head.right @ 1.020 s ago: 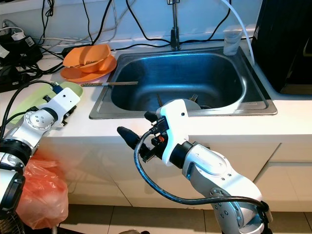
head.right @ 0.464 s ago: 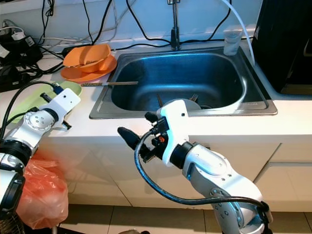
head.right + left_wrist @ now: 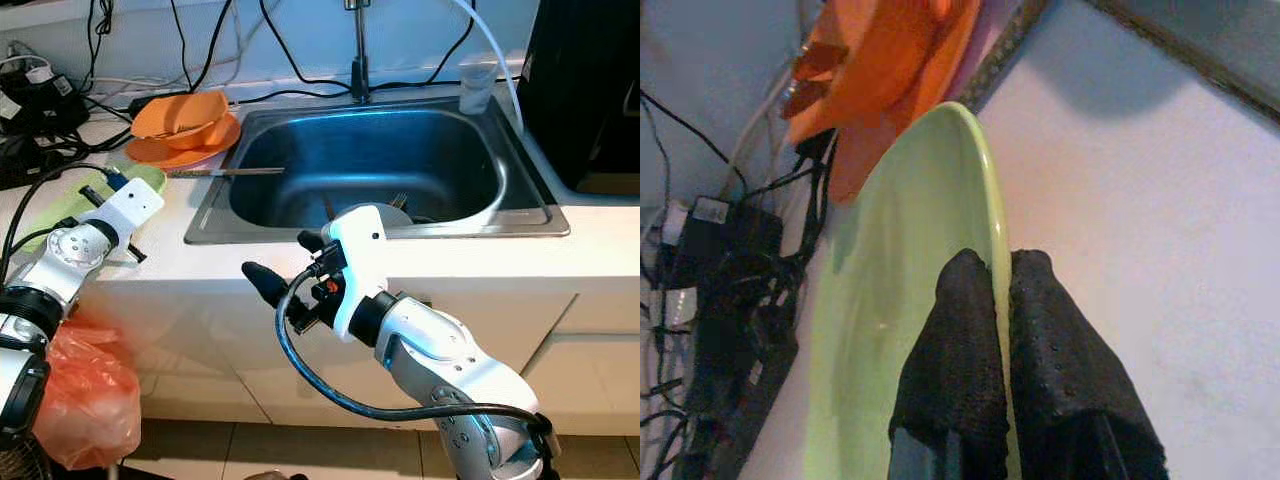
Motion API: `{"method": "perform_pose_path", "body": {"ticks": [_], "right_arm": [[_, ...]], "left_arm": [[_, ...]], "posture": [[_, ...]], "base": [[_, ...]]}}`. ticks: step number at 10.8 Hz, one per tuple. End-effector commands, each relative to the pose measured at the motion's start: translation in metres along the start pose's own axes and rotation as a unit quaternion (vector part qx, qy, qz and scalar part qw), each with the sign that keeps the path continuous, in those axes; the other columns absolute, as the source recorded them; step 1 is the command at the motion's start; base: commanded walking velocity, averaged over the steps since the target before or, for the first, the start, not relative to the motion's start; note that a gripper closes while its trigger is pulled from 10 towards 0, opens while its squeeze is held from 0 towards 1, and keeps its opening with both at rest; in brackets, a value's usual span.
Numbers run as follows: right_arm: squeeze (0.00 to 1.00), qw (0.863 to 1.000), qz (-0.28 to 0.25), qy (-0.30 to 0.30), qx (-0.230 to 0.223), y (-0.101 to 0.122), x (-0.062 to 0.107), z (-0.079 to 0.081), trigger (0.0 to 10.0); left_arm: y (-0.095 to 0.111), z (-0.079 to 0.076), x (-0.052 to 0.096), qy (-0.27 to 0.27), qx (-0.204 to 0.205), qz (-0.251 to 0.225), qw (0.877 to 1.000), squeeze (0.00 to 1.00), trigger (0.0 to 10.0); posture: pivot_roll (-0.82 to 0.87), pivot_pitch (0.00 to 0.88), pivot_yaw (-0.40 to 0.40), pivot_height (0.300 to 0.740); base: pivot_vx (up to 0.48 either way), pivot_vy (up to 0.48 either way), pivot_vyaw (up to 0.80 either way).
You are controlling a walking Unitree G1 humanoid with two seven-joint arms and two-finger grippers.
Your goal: Kitchen organization
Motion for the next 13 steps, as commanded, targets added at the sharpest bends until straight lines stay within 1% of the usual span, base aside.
{"method": "perform_pose_path", "body": {"ticks": [1, 4, 5, 6, 7, 8, 9, 11, 12, 13], "right_arm": [[0.00, 1.000, 0.000, 0.009, 0.000, -0.001, -0.001, 0.004, 10.0], [0.00, 1.000, -0.002, 0.009, 0.006, 0.001, -0.005, -0.002, 10.0], [0.00, 1.000, -0.005, 0.008, 0.010, 0.003, -0.006, -0.004, 10.0], [0.00, 1.000, -0.006, 0.007, 0.012, 0.004, -0.006, -0.006, 10.0], [0.00, 1.000, -0.006, 0.006, 0.013, 0.004, -0.007, -0.008, 10.0], [0.00, 1.000, -0.007, 0.007, 0.015, 0.004, -0.008, -0.009, 10.0], [0.00, 1.000, -0.010, 0.011, 0.021, 0.006, -0.011, -0.011, 10.0], [0.00, 0.999, -0.012, 0.012, 0.029, 0.008, -0.013, -0.013, 10.0], [0.00, 0.999, -0.013, 0.010, 0.033, 0.010, -0.013, -0.015, 10.0], [0.00, 0.999, -0.014, 0.010, 0.036, 0.010, -0.012, -0.016, 10.0]], "left_arm": [[-0.001, 0.005, 0.002, 0.008, -0.010, -0.004, 1.000, 0.00, 0.0], [-0.003, 0.006, 0.004, 0.021, -0.045, -0.012, 0.999, 0.00, 0.0], [-0.007, 0.015, 0.008, 0.046, -0.058, -0.017, 0.997, 0.00, 0.0], [-0.008, 0.020, 0.011, 0.060, -0.061, -0.023, 0.996, 0.00, 0.0], [-0.007, 0.024, 0.014, 0.073, -0.064, -0.033, 0.995, 0.00, 0.0], [-0.001, 0.027, 0.016, 0.087, -0.066, -0.052, 0.993, 0.00, 0.0], [0.027, 0.024, 0.019, 0.106, -0.067, -0.111, 0.986, 0.00, 0.0], [0.050, 0.018, 0.022, 0.117, -0.065, -0.155, 0.979, 0.00, 0.0], [0.068, 0.013, 0.026, 0.127, -0.054, -0.187, 0.973, 0.00, 0.0], [0.078, 0.007, 0.029, 0.127, -0.049, -0.208, 0.969, 0.00, 0.0]], "posture": [[-0.07, 0.000, 0.146, 0.740], [-0.06, 0.000, 0.147, 0.740], [-0.06, 0.000, 0.151, 0.740], [-0.05, 0.000, 0.149, 0.740], [-0.04, 0.000, 0.147, 0.740], [-0.04, 0.000, 0.146, 0.740], [-0.03, 0.000, 0.142, 0.740], [-0.03, 0.000, 0.142, 0.740], [-0.03, 0.000, 0.140, 0.740], [-0.04, 0.000, 0.140, 0.740]], "base": [[0.000, 0.000, 0.00], [0.000, 0.000, 0.00], [0.000, 0.000, 0.00], [0.000, 0.000, 0.00], [0.000, 0.000, 0.00], [0.000, 0.000, 0.00], [0.000, 0.000, 0.00], [0.000, 0.000, 0.00], [0.000, 0.000, 0.00], [0.000, 0.000, 0.00]]}}
Point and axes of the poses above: a point about 5 cm out from each wrist's last joint towards the gripper, its own x axis pointing back from the gripper into the wrist, its own y axis along the axis of the wrist's last joint, z = x × y, the point moved 6 cm from there along -x, pointing out of the wrist towards the gripper, and after that the axes turned 6 degrees about -x, right-handed, at the moved point
